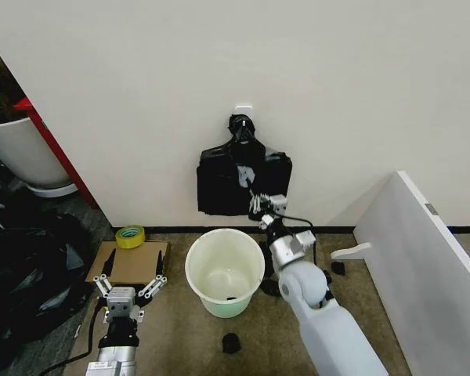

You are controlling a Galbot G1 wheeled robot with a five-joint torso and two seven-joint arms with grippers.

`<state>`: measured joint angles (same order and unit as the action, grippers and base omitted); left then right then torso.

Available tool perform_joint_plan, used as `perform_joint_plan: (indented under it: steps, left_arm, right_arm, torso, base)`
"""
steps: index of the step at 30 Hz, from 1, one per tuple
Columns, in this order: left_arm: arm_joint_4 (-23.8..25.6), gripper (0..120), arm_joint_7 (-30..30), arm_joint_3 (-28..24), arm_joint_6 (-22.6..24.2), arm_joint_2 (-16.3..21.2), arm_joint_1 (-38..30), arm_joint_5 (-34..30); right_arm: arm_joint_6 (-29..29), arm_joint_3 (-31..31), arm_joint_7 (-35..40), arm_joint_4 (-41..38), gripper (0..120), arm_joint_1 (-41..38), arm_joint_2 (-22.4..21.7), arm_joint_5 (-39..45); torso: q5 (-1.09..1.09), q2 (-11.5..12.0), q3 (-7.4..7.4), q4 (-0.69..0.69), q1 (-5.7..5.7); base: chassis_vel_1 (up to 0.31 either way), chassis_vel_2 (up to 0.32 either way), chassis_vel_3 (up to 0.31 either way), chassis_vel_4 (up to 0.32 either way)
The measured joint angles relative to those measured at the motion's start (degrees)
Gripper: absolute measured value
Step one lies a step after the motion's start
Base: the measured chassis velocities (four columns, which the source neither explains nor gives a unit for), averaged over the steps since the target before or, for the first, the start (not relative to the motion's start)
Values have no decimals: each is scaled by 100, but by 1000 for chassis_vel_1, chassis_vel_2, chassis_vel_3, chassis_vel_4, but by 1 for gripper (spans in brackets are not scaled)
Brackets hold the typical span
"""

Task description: Place the garbage bag over the trash bin.

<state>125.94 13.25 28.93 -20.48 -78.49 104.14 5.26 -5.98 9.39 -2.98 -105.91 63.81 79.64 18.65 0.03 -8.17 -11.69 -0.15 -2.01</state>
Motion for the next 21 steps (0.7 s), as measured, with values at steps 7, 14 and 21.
perform_joint_plan:
  steps: [7, 14, 21]
  left_arm:
    - [-30, 100, 0, -45, 0, 0, -43, -1]
    - [-38, 100, -1, -81, -1, -8, -56, 12]
    - [-39, 100, 0, -96, -3, -15, -68, 15]
  right_arm:
    - [-167, 46, -121, -401, 0, 714, -201, -251]
    - [-417, 43, -256, -597, 0, 1220, -367, -680]
    - [-623, 41, -368, -734, 0, 1617, -557, -1029]
  torso:
    - [1, 0, 0, -1, 0]
    - [1, 0, 0, 0, 0]
    - [1, 0, 0, 0, 0]
  base:
    - [0, 0, 0, 0]
    - [0, 0, 0, 0]
    - [0, 0, 0, 0]
